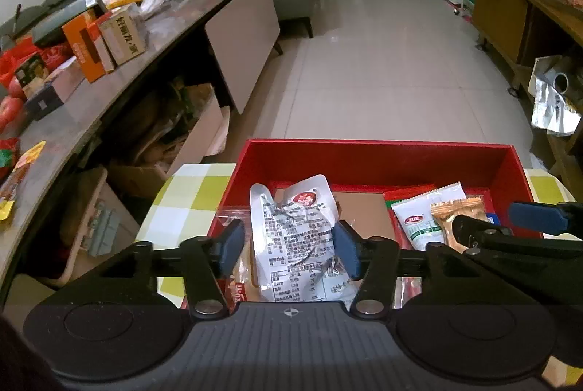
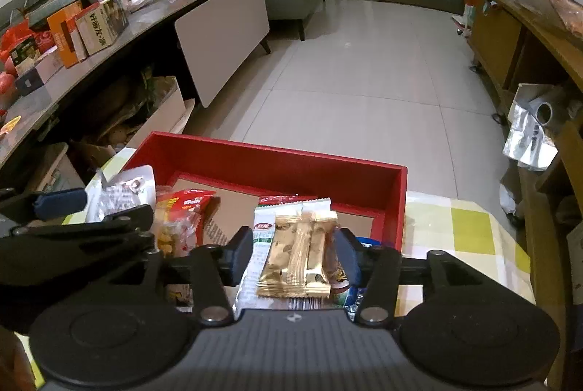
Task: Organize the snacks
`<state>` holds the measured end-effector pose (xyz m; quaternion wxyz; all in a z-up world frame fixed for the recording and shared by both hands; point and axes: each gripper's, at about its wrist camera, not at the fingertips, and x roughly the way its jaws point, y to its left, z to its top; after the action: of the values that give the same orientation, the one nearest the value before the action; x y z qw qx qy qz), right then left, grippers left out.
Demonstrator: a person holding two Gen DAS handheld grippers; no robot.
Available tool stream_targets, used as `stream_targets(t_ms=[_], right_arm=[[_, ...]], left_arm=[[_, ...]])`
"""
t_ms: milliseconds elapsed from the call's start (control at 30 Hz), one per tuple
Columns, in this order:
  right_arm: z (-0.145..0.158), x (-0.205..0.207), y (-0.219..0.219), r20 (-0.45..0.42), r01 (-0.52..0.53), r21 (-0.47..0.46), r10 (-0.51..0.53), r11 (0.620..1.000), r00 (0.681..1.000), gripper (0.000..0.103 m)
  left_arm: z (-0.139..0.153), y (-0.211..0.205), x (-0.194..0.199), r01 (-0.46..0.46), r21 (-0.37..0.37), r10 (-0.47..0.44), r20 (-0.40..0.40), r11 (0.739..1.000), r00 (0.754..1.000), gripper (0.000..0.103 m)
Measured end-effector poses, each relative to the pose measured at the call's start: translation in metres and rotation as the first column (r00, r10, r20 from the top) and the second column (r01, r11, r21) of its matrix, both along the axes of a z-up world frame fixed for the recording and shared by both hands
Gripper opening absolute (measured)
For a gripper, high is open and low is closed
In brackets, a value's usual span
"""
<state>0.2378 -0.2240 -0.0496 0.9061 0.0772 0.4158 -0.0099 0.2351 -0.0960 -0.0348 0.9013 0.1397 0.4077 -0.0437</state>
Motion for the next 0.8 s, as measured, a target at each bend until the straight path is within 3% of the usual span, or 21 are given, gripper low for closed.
stream_targets(t_ms=[233,800], right_arm=[[0.005,-0.007,-0.004,-0.005,0.016,-0.020,-0.016,1.000,1.000,0.063],[0.030,-0.046,0.008,-0.012,-0.001,-0.103,0.000,0.995,1.000,0.064]], left_arm=[[0.008,0.003,-0.001,-0.010,-0.011,0.010,0.014,1.000,1.000,0.085],[0.024,0.014,-0.034,-0.016,-0.014,0.017,0.029,1.000,0.999,0.087]])
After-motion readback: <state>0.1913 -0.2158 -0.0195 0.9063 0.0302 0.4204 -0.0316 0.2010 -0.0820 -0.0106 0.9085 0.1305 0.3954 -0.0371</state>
